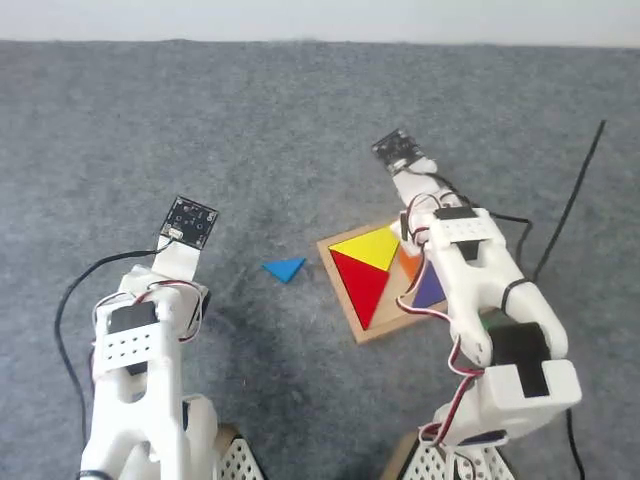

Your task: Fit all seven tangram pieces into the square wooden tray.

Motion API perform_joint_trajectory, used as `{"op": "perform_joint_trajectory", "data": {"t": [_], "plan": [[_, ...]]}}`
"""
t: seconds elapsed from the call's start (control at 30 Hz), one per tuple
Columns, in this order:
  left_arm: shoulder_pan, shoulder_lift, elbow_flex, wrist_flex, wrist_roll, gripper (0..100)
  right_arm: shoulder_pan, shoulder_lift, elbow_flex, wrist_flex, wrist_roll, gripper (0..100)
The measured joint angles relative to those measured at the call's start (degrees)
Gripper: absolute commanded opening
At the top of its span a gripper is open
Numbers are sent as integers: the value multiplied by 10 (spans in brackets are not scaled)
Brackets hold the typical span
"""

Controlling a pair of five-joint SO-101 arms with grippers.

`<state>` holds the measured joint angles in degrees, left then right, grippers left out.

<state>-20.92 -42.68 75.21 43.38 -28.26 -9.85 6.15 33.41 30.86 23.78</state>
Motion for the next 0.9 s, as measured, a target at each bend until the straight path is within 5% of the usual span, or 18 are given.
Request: {"op": "perform_joint_trajectory", "data": {"t": [0.2, 0.57, 0.9], "plan": [[0, 0, 0, 0, 0, 178, 57, -13, -4, 15, -55, 17], [0, 0, 0, 0, 0, 178, 59, -109, -4, 151, -60, 17], [0, 0, 0, 0, 0, 178, 50, -109, 3, 310, 46, 16]]}}
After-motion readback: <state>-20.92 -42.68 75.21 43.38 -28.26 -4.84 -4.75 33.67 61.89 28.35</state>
